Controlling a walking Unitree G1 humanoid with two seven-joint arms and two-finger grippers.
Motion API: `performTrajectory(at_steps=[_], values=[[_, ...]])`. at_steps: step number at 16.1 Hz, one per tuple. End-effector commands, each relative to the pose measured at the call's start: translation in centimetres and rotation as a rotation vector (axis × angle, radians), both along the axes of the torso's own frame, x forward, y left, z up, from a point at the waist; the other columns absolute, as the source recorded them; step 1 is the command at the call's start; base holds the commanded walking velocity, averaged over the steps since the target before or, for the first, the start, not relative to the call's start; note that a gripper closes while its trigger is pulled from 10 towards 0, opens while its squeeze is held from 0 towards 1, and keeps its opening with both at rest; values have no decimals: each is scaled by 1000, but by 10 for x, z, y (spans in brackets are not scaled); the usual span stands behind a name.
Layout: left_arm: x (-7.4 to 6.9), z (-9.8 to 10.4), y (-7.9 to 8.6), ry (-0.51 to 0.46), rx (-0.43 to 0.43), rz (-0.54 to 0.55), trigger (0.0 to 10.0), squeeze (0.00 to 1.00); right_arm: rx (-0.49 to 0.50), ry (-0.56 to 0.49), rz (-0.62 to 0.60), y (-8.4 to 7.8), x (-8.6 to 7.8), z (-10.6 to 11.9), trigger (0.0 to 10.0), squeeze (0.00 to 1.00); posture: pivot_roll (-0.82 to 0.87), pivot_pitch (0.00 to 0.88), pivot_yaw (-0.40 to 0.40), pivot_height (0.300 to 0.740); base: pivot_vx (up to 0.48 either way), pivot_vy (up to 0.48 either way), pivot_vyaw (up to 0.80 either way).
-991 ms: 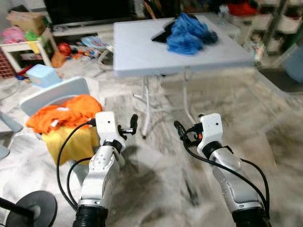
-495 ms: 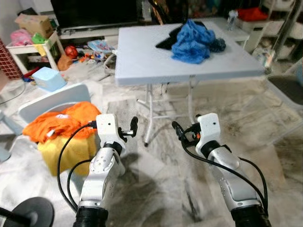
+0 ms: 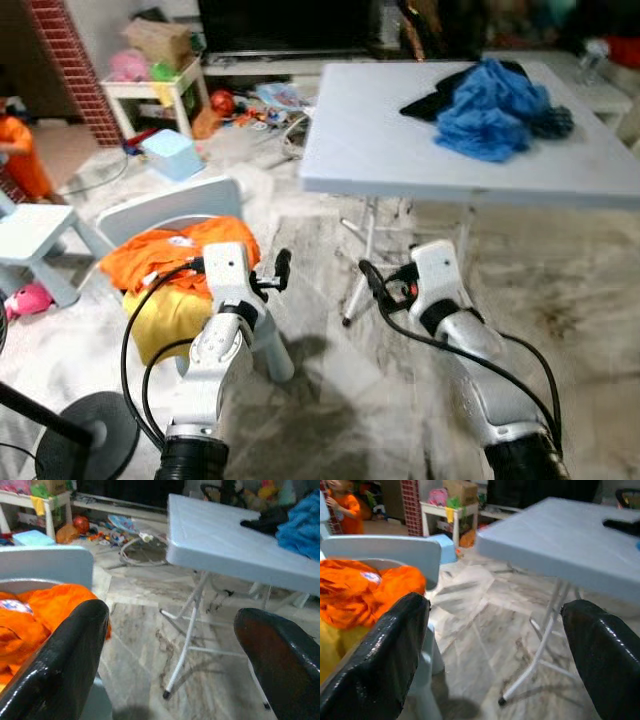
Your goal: Hang hanger
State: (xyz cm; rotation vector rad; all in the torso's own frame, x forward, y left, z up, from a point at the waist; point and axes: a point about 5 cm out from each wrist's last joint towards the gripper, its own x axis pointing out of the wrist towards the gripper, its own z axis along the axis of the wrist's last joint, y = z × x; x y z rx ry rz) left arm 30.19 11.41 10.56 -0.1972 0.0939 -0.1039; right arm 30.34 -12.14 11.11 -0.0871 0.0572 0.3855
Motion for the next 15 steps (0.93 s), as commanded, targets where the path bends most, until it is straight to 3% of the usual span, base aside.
performTrajectory(at_steps=[1, 15], values=[[0, 1, 9, -1, 17, 27, 10000, 0, 5, -7, 23, 8, 0, 2, 10000, 0, -120, 0, 8, 740, 315, 0, 0], [0, -2, 8, 15, 25, 33, 10000, 0, -6, -11, 36, 11, 1, 2, 10000, 0, -120, 0, 6, 740, 315, 0, 0]])
